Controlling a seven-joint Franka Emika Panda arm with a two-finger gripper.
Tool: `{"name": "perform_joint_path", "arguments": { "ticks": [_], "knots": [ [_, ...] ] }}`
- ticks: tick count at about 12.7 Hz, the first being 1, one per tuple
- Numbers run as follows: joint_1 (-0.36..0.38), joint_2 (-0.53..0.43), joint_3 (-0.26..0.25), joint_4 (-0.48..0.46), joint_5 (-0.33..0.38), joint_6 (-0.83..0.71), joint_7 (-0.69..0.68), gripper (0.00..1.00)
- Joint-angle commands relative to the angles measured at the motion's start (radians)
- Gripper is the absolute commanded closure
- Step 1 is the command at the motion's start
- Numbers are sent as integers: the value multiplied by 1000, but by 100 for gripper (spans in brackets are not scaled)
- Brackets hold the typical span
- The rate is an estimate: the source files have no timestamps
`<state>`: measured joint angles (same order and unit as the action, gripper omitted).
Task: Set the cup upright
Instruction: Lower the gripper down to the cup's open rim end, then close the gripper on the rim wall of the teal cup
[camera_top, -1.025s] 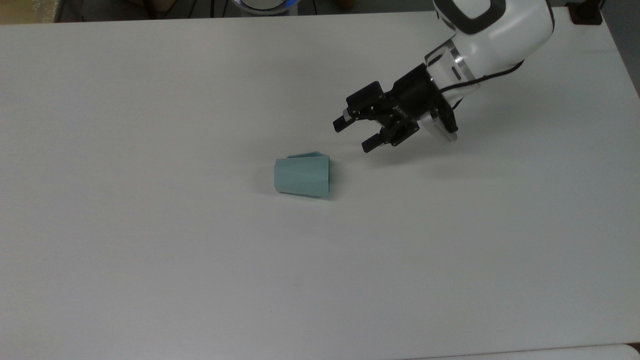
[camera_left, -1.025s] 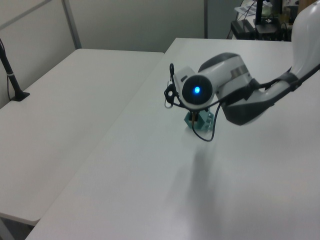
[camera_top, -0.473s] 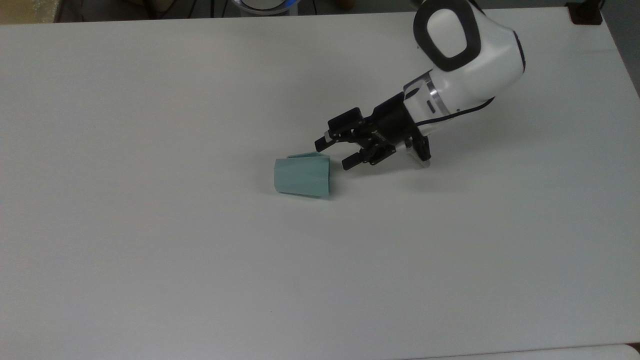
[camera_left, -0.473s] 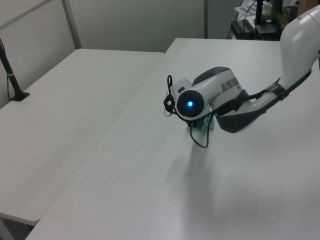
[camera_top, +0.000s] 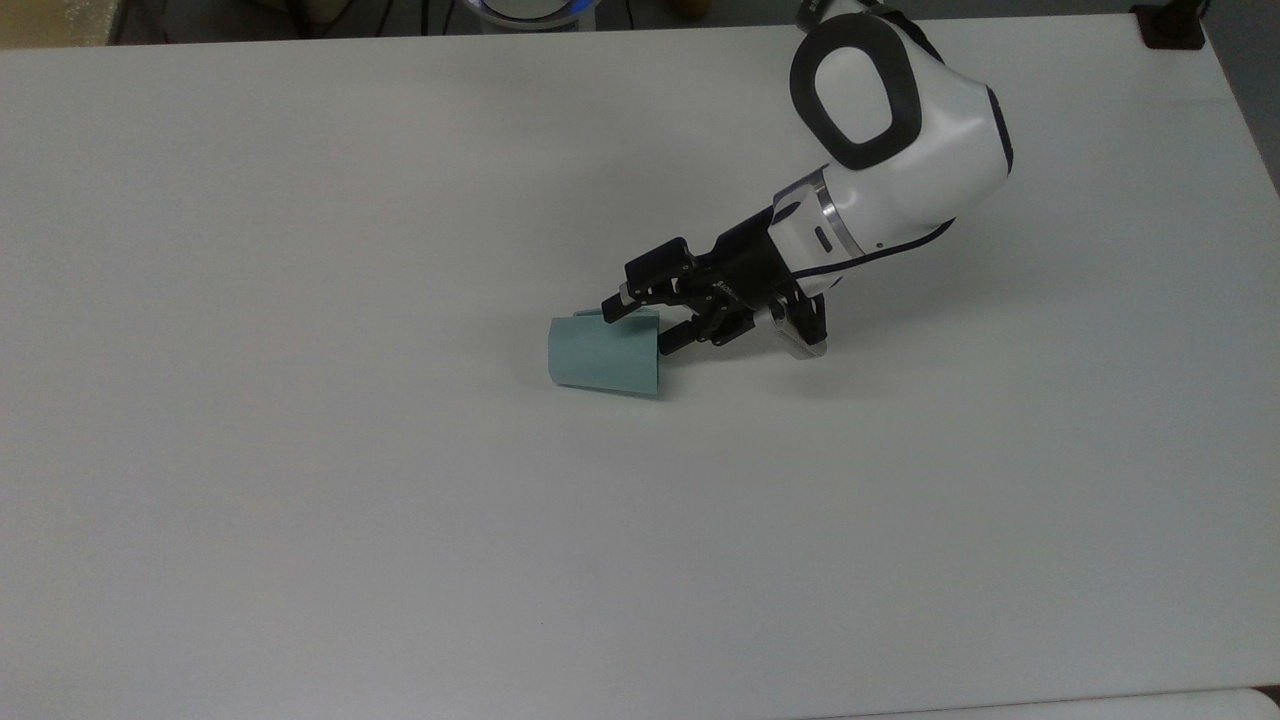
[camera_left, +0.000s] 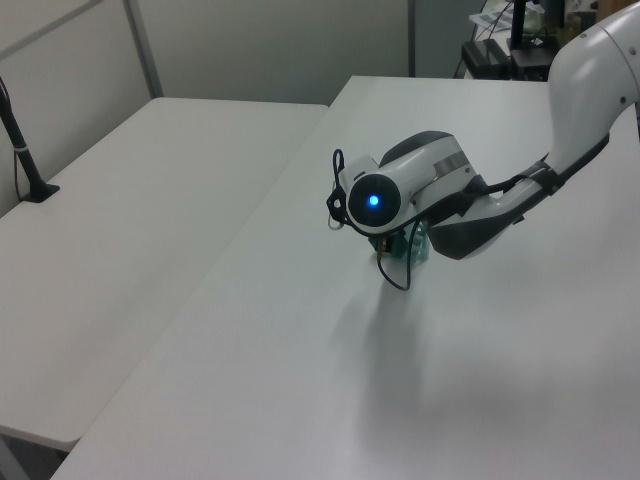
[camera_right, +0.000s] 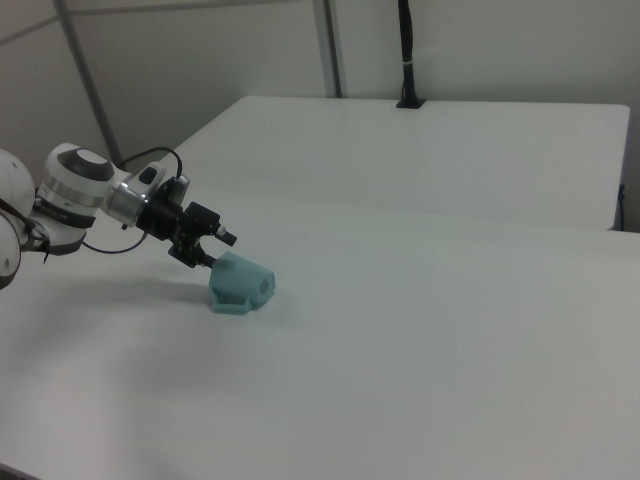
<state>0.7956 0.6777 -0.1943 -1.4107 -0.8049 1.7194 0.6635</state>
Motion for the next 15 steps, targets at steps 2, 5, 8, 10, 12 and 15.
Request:
{"name": "perform_joint_path", "arguments": {
  "ticks": [2,5,8,10,12,15],
  "knots": [
    [-19,-3,15,-57,-42,54,28,14],
    [-24,-1,15,-67,-54,74,28,56],
    [-24,-1,15,-80,-72,78,25,100],
    [-24,-1,15,-97,-88,78,27,100],
    [-24,-1,15,-108,-94,78,28,100],
    [-27,-3,16,-120,-92,80,53,100]
  ]
}}
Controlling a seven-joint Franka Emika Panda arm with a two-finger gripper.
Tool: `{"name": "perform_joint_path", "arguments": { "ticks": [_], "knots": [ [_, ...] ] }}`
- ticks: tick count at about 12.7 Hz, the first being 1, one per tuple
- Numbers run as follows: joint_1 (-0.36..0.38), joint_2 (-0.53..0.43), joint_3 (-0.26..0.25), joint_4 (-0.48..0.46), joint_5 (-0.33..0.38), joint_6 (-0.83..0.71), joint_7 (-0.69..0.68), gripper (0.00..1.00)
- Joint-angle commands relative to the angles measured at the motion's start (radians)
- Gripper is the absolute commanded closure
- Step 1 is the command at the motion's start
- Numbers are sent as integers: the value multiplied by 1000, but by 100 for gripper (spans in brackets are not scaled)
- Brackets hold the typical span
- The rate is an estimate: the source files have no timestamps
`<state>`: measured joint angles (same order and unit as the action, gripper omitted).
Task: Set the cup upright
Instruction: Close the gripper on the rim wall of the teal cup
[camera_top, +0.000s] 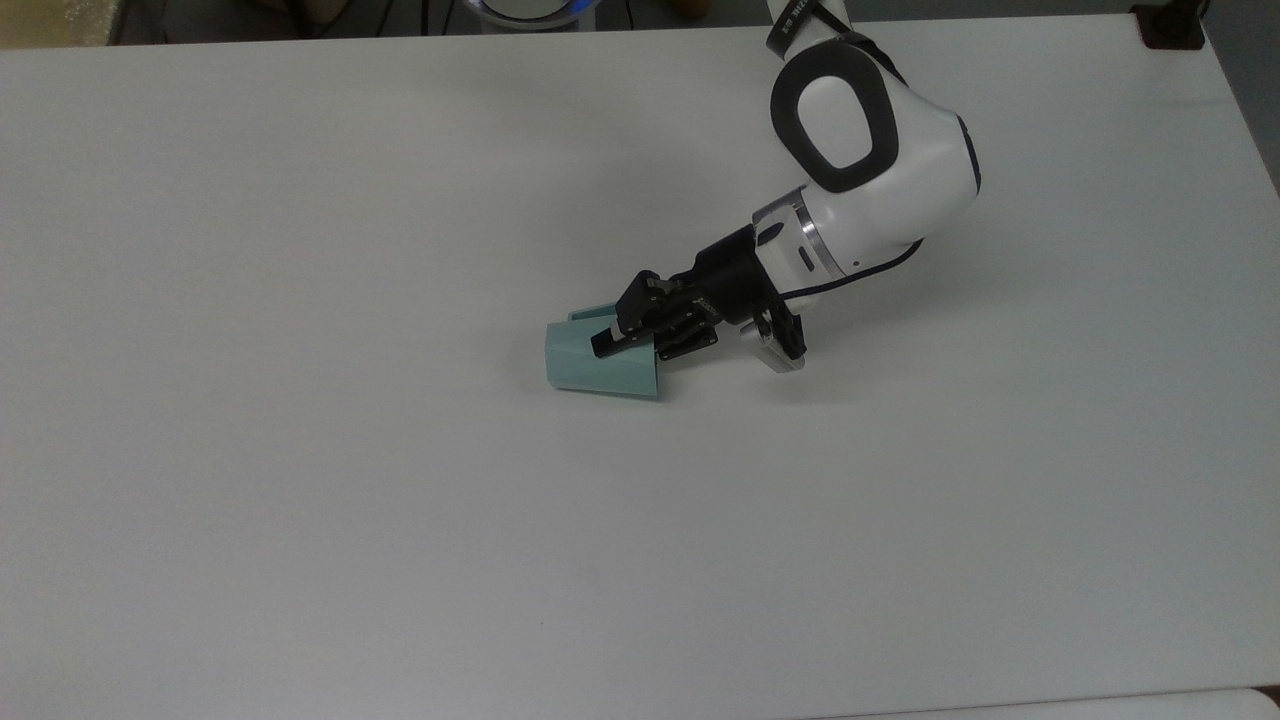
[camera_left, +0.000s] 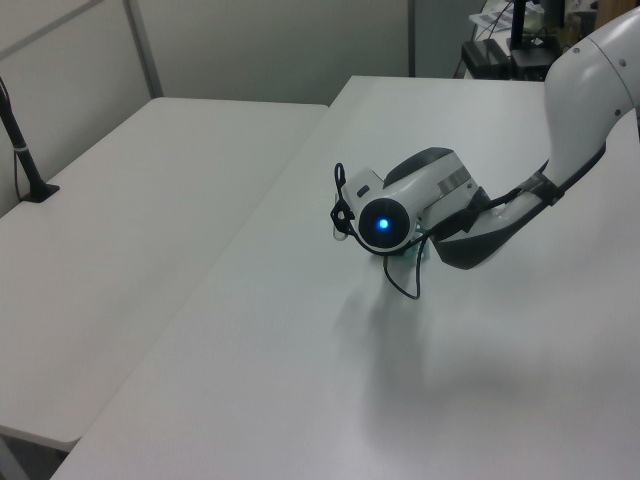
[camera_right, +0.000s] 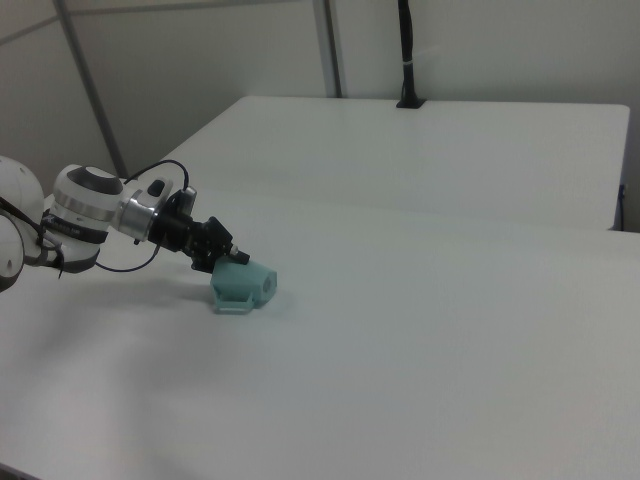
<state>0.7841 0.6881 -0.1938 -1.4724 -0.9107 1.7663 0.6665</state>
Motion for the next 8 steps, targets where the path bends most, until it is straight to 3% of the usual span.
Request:
{"name": "perform_joint_path", "arguments": {
  "ticks": [1,4,8],
  "knots": [
    [-32,-15,16,-54,28,38,57,100],
    [-74,-61,25,-49,142,68,58,100],
    [-98,-146,37,-48,214,70,56,100]
  ]
}}
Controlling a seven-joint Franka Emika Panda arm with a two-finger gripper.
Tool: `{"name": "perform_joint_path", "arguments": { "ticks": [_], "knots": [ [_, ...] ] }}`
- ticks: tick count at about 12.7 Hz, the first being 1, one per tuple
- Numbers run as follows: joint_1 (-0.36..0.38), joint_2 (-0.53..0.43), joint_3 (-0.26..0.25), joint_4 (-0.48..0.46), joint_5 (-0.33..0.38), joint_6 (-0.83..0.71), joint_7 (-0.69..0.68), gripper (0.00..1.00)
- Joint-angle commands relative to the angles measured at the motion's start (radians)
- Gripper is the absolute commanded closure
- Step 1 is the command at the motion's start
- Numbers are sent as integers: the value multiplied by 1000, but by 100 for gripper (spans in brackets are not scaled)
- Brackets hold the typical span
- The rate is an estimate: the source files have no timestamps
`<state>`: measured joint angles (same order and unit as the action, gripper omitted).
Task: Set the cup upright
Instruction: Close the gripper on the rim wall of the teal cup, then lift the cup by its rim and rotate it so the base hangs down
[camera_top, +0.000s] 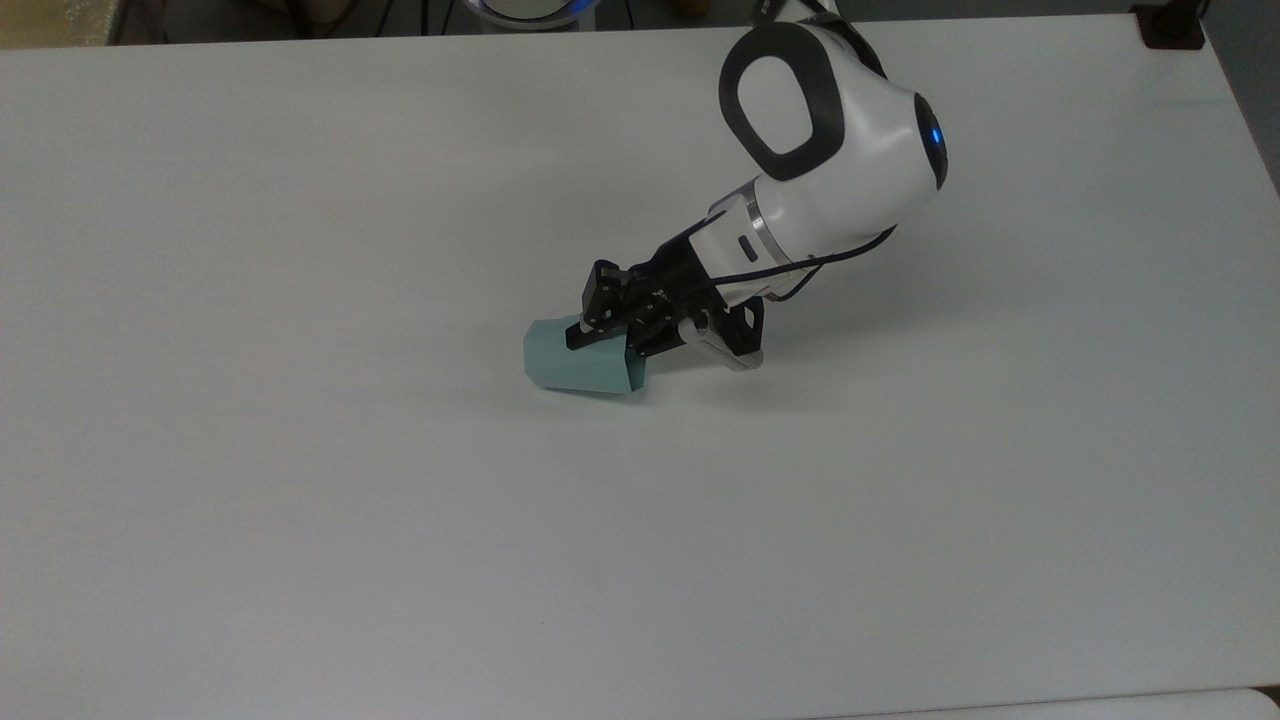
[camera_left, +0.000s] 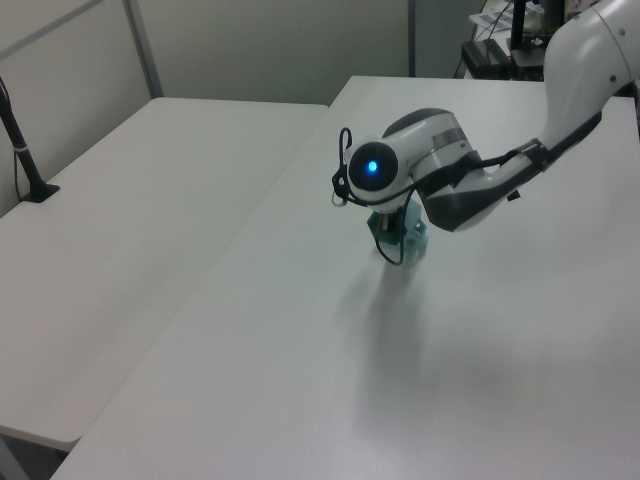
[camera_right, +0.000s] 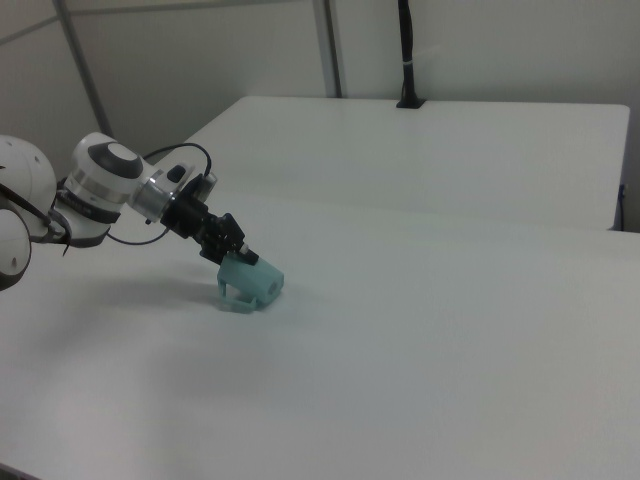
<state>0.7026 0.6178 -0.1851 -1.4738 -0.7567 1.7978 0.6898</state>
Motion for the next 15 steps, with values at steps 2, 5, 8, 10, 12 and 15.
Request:
{"name": "perform_joint_path", "arguments": {
  "ticks": [2,5,8,10,12,15],
  "knots": [
    [-23,-104,29,-46,91,38,33,100],
    [-43,-128,29,-49,146,63,31,100],
    [-121,-238,29,-62,264,81,16,100],
    [-202,-355,30,-129,399,124,-53,100],
    [-270,-488,29,-279,511,162,-149,100],
    [-333,-620,20,-512,563,297,-210,100]
  ]
}}
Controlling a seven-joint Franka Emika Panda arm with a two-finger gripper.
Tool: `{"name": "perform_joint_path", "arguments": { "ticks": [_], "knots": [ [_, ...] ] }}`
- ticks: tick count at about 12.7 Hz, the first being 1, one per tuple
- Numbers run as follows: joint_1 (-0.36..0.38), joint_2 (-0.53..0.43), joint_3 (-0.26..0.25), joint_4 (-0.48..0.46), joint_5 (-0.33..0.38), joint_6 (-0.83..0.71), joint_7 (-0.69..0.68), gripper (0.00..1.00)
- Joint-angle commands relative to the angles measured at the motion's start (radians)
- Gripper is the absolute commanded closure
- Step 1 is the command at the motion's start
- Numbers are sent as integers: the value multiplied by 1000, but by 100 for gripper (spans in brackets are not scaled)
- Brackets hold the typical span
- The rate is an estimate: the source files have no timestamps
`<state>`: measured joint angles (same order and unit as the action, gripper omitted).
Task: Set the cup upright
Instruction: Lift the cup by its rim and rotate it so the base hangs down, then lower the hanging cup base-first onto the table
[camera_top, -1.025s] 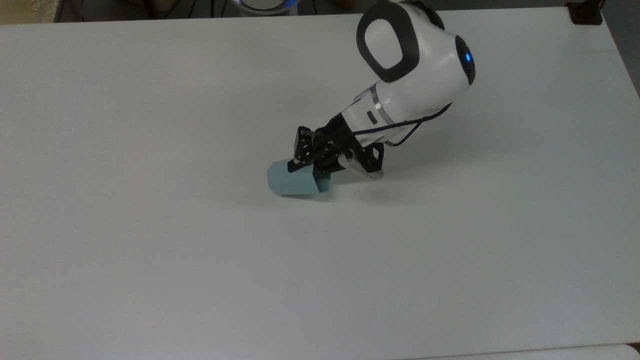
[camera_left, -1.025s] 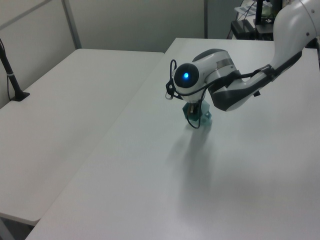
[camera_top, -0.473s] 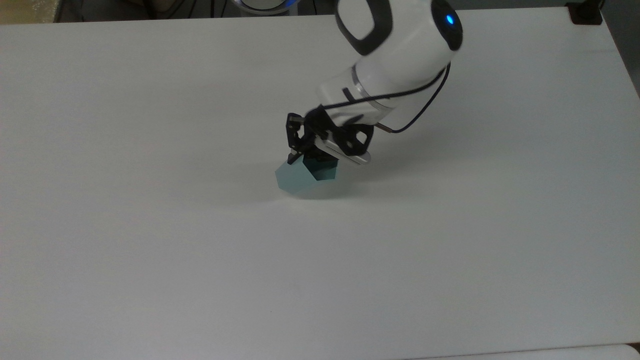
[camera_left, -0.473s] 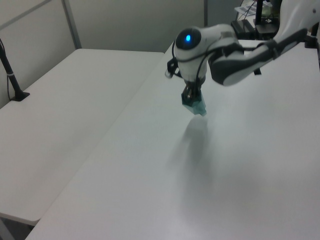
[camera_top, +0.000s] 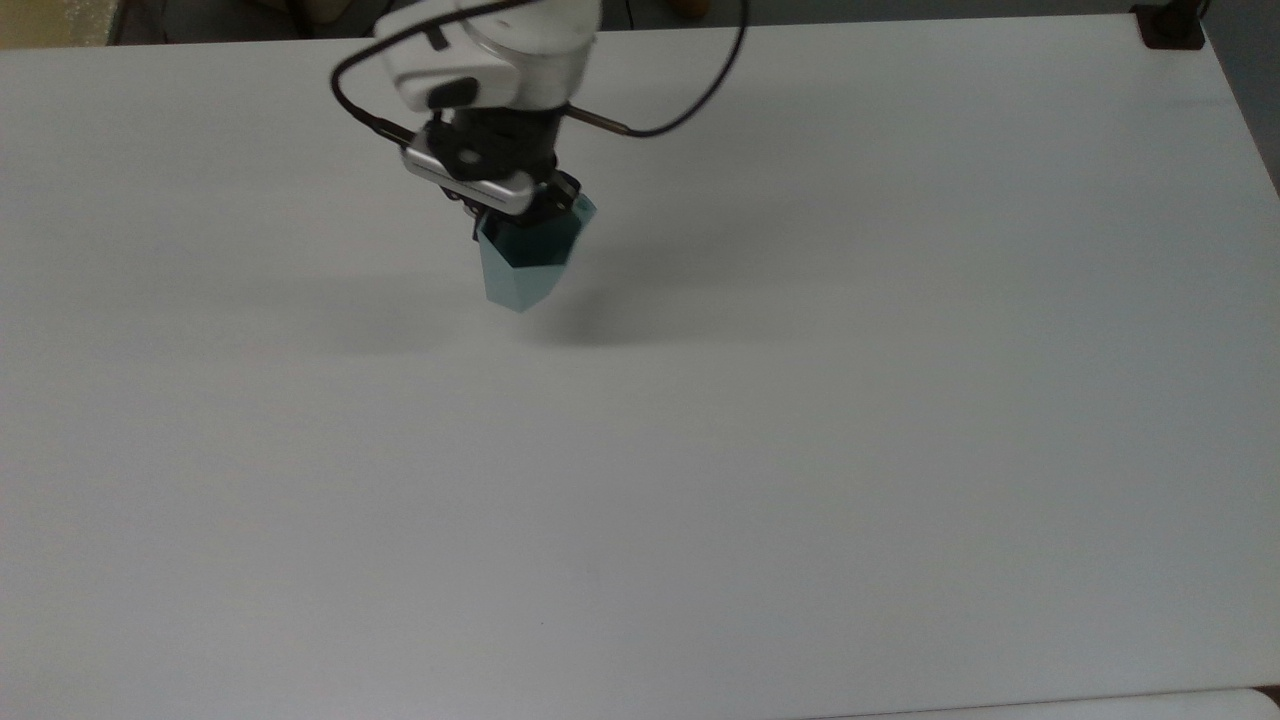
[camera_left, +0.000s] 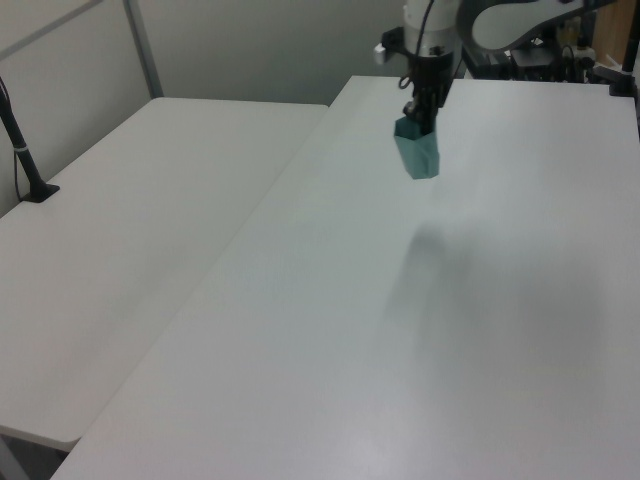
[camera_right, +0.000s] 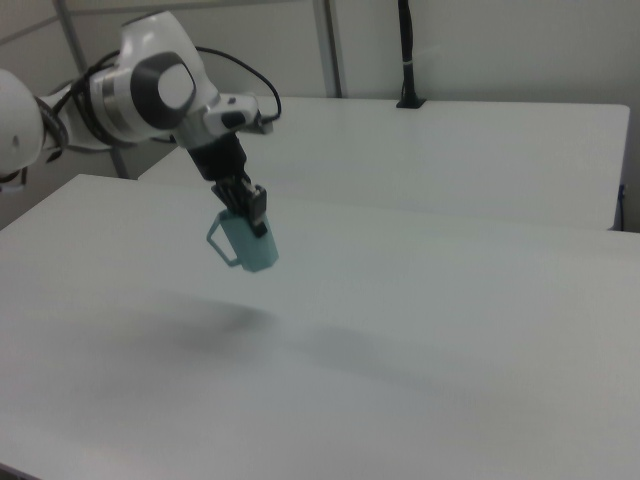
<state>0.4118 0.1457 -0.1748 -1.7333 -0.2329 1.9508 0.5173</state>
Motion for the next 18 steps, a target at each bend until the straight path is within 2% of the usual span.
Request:
{"name": "perform_joint_path", "arguments": {
  "ticks": [1,2,4,7,12,13,14,15,16,18],
  "knots": [
    [-60,-175,6,-308,50,198,-45,100],
    [-91,-198,5,-381,76,271,-68,100],
    [-116,-202,-12,-463,111,360,-112,100],
    [-110,-215,-77,-578,145,468,-173,100],
    [-105,-207,-77,-581,161,481,-174,100],
    [-108,-202,-78,-575,170,468,-162,92],
    [-108,-204,-80,-571,193,456,-167,39],
    [-105,-202,-80,-565,194,424,-178,6],
    [-105,-202,-80,-543,196,393,-180,0],
    [-111,-216,-81,-510,198,350,-180,0]
  ]
}}
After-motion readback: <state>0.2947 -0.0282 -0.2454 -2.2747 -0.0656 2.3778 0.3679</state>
